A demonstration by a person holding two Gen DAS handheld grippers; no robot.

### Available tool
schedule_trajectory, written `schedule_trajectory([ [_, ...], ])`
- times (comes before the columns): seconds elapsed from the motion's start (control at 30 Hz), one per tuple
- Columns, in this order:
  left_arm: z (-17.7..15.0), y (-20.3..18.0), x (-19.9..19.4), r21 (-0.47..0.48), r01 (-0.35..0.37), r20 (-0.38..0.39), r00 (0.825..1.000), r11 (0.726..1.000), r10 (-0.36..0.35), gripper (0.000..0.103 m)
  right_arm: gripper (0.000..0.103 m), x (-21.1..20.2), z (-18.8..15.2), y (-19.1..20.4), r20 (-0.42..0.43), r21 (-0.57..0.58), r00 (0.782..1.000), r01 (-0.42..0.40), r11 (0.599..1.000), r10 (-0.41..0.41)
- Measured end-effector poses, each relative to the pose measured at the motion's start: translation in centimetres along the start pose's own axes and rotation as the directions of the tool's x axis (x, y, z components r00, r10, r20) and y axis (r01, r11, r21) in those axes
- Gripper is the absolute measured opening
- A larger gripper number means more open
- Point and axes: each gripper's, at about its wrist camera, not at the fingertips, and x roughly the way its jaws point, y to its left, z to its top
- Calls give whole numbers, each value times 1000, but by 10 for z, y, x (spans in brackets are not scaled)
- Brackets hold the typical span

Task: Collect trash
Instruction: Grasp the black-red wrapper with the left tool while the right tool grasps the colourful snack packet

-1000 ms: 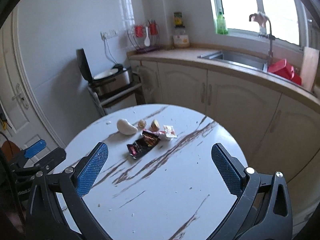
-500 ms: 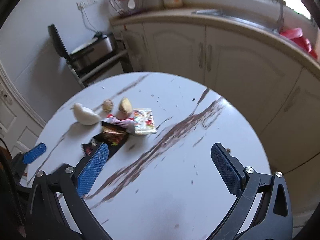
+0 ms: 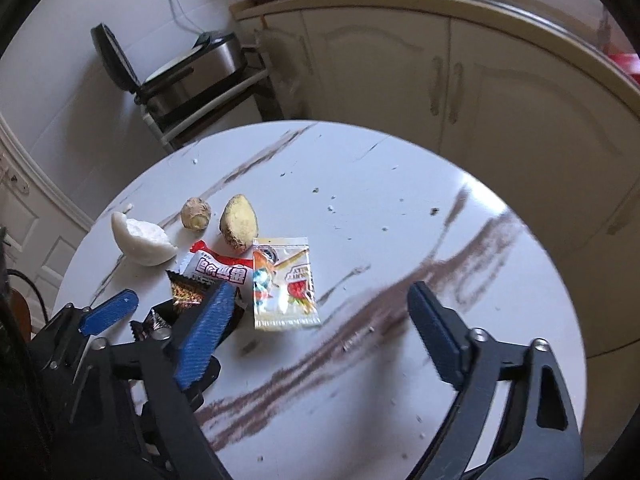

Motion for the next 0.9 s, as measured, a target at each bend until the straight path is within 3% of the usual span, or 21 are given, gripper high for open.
schedule_trajectory([
  [0.07, 4, 2, 2, -8, -10, 9, 1000, 1000, 10, 71, 78, 3, 0, 4, 8, -16, 1000, 15, 1000, -15],
  [0.23, 12, 6, 8, 11, 14, 20, 1000, 1000, -14, 47, 28, 2, -1, 15, 17, -54, 999, 38, 998, -38],
  [0.47, 3, 12, 10, 3, 85, 21, 996, 996, -85, 16, 27, -12, -17, 10, 25, -34, 999, 25, 999, -24],
  [0.63, -7, 28, 5, -26, 147, 17, 989, 989, -146, 13, 27, -32, -29, -2, 51, 9, 999, 4, 1000, -4],
  [0.9, -24, 29, -19, -32, 178, 23, 984, 983, -177, 12, 27, -60, -44, -11, 80, 31, 997, -1, 1000, -2],
])
